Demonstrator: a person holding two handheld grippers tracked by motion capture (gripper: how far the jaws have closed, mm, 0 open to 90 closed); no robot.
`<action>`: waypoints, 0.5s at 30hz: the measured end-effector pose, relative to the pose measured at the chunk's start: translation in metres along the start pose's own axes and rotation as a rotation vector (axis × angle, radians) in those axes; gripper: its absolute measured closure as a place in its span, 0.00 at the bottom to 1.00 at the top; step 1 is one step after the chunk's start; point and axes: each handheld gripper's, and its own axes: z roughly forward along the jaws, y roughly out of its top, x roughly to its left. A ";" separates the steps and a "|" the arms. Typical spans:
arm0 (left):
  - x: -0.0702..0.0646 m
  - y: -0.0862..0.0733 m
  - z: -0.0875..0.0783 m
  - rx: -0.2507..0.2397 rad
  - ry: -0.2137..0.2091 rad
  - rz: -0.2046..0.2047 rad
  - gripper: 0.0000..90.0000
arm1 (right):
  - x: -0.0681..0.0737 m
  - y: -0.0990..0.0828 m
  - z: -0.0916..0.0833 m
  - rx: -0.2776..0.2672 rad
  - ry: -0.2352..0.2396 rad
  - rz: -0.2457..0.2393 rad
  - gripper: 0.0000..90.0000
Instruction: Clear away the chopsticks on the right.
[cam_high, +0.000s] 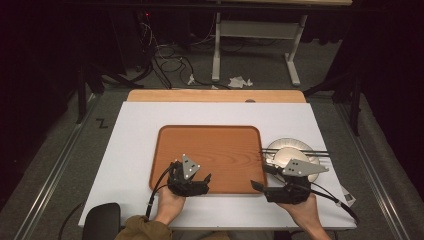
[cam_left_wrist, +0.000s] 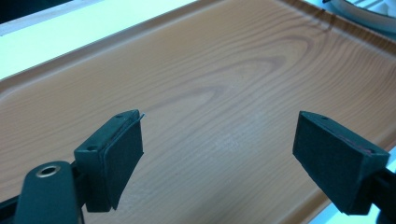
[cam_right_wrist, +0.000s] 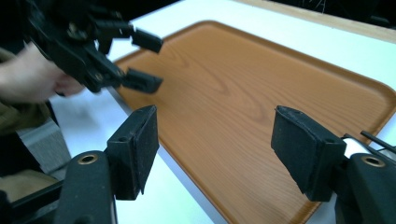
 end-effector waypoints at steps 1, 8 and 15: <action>0.001 0.000 0.000 0.004 -0.007 -0.008 0.18 | -0.001 0.001 -0.003 -0.008 0.007 0.011 0.39; 0.004 0.000 -0.001 0.003 0.001 -0.021 0.18 | -0.006 0.004 -0.012 -0.001 -0.034 -0.004 0.41; 0.003 0.000 -0.001 0.007 -0.013 -0.025 0.18 | -0.015 0.006 -0.023 -0.010 -0.141 -0.003 0.35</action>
